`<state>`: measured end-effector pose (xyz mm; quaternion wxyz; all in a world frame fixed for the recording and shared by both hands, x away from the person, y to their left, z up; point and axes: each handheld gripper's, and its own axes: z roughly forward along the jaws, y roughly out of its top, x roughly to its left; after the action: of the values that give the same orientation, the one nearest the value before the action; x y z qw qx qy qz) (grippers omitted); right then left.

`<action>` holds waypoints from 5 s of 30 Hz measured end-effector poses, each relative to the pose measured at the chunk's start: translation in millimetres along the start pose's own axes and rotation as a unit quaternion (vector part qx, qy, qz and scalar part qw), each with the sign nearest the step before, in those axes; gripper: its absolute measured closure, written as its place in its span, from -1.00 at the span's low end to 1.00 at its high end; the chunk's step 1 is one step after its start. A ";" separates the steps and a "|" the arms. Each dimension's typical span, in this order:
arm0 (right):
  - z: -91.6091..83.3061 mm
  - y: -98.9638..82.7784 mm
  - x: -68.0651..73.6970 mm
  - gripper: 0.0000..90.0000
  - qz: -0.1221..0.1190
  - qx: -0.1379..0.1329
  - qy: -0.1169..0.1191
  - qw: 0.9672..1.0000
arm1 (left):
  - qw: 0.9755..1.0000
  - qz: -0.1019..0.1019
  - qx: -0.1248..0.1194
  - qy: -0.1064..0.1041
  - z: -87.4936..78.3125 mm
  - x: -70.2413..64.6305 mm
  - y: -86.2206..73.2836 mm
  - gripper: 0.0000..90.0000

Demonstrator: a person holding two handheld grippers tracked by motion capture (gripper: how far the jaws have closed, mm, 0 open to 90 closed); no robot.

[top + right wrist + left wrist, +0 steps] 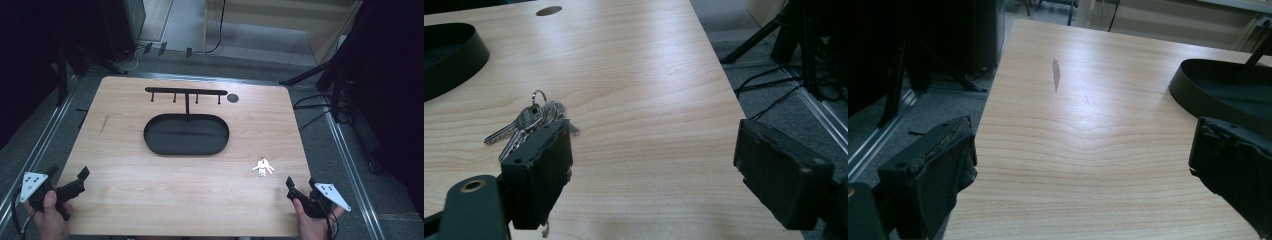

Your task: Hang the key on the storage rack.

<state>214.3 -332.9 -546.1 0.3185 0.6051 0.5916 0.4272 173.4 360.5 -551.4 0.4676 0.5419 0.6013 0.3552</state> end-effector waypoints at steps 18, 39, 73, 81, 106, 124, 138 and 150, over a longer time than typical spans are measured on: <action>-3.0 43.9 30.6 -0.46 -0.062 0.065 0.010 0.996 | 1.000 0.009 -0.003 -0.003 1.4 -2.7 -1.5 -1.00; 67.3 105.0 102.2 -0.58 -0.117 0.355 -0.001 0.927 | 1.000 0.000 0.002 -0.012 1.6 -0.4 -1.1 -1.00; 123.0 78.6 107.2 -0.52 -0.067 0.428 -0.047 0.900 | 1.000 0.000 0.008 -0.014 3.0 -0.5 -0.5 -1.00; 110.7 83.9 89.1 0.34 -0.074 0.431 -0.033 0.899 | 1.000 0.001 0.009 -0.017 3.1 -1.0 -0.6 -1.00; 96.3 85.7 80.9 0.89 -0.185 0.448 0.008 0.875 | 1.000 -0.002 0.010 -0.020 3.0 -0.4 -0.6 -1.00; 89.7 152.2 134.2 0.89 -0.251 0.397 0.044 0.882 | 1.000 -0.001 0.011 -0.023 3.4 -0.4 -0.5 -1.00; 100.8 188.9 210.3 0.89 -0.286 0.375 0.092 0.877 | 1.000 -0.005 0.010 -0.027 3.2 0.7 -0.5 -1.00; 103.0 228.7 256.8 0.89 -0.313 0.352 0.124 0.873 | 0.999 -0.006 0.009 -0.031 3.2 0.6 -0.6 -1.00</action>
<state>391.2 -89.1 -350.9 0.1251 0.4022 0.8961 0.1403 176.2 360.7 -553.0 0.4828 0.5535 0.5929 0.3301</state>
